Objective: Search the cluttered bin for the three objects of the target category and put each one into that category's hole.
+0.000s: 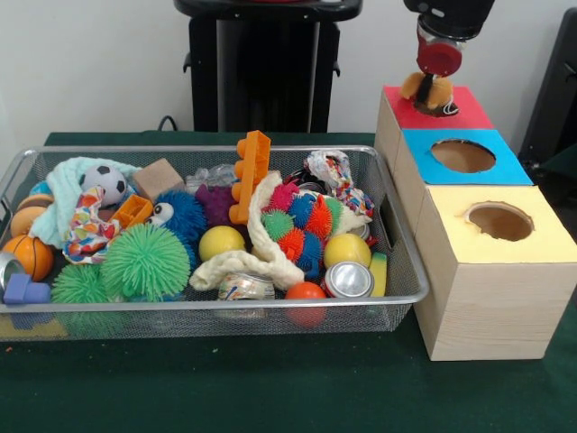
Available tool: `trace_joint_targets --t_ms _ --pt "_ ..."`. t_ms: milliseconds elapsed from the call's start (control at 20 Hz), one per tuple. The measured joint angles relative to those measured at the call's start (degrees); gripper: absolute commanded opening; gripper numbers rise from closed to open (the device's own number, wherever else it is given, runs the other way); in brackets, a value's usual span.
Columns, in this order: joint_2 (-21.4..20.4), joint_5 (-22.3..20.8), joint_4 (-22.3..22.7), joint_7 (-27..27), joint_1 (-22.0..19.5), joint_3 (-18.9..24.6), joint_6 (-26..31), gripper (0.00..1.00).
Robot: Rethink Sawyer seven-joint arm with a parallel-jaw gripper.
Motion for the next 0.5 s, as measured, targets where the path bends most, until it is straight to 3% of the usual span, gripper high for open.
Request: trace_joint_targets --t_ms 500 --pt "-0.04 0.56 0.03 0.00 0.38 -1.43 -2.99 0.00"
